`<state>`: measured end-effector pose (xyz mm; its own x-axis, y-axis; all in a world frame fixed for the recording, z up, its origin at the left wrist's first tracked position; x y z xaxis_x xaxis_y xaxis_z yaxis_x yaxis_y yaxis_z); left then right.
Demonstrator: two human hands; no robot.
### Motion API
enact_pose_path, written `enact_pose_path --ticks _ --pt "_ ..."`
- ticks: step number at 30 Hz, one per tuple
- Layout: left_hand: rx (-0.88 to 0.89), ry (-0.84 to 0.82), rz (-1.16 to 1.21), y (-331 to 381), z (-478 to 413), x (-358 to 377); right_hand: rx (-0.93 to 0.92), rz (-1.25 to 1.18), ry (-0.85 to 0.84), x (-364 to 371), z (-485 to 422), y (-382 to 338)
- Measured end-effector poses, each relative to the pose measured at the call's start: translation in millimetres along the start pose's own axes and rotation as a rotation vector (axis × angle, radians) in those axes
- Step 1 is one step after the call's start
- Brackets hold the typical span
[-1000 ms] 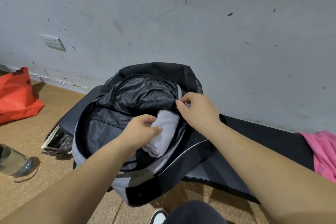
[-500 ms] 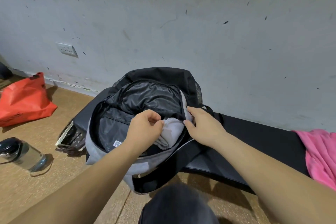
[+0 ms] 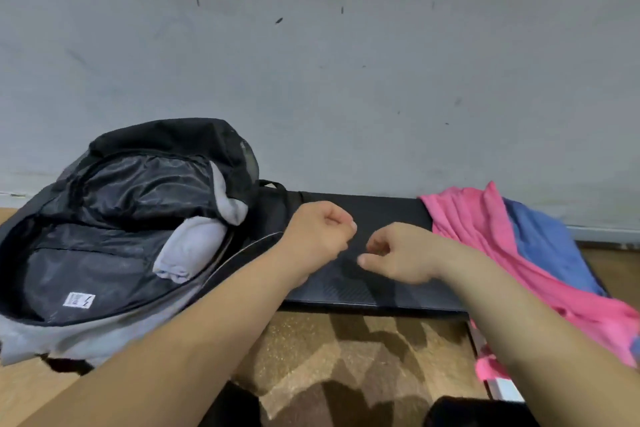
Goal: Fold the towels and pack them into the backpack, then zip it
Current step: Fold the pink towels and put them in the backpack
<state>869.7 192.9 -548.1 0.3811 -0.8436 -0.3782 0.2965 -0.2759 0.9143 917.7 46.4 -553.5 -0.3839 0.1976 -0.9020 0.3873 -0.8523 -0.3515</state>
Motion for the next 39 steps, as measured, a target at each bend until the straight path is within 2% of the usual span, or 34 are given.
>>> enact_pose_path --ticks 7,12,14,18,20,24,27,30,35,37,39 --pt "0.023 -0.141 -0.055 2 3 104 0.283 -0.127 0.319 -42 16 134" --pt "0.075 -0.170 -0.028 2 -1 130 0.486 -0.075 0.700 -50 27 200" --pt "0.090 -0.165 -0.045 4 -5 136 0.554 -0.045 0.715 -46 29 223" --pt "0.174 -0.120 -0.132 5 -10 136 0.646 -0.121 0.598 -35 29 261" --pt "0.217 -0.129 -0.174 5 -8 137 0.658 -0.086 0.606 -38 28 271" --pt "0.231 -0.155 -0.194 6 -5 138 0.649 -0.002 0.609 -43 24 280" --pt "0.236 -0.150 -0.216 6 -4 136 0.632 -0.049 0.658 -47 26 281" --pt "0.240 -0.149 -0.229 7 -1 135 0.556 -0.234 0.863 -66 33 267" --pt "0.227 -0.125 -0.175 15 6 131 0.279 -0.546 1.163 -106 64 204" --pt "0.211 -0.100 -0.097 22 8 127 0.180 -0.724 1.154 -108 69 180" --pt "0.161 -0.106 0.044 30 11 126 0.096 -0.915 1.051 -100 66 154"
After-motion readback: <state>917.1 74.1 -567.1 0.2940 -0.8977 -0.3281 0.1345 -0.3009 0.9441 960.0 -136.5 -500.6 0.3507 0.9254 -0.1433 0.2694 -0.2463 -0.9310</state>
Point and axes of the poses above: each hand's wrist, its own z-axis away from the middle knuckle, its own x-axis out of the palm, y = z × x, the point moved 7 cm from there along -z, towards the middle knuckle, and after that the axes turned 13 degrees about y, right-handed, at the moved point
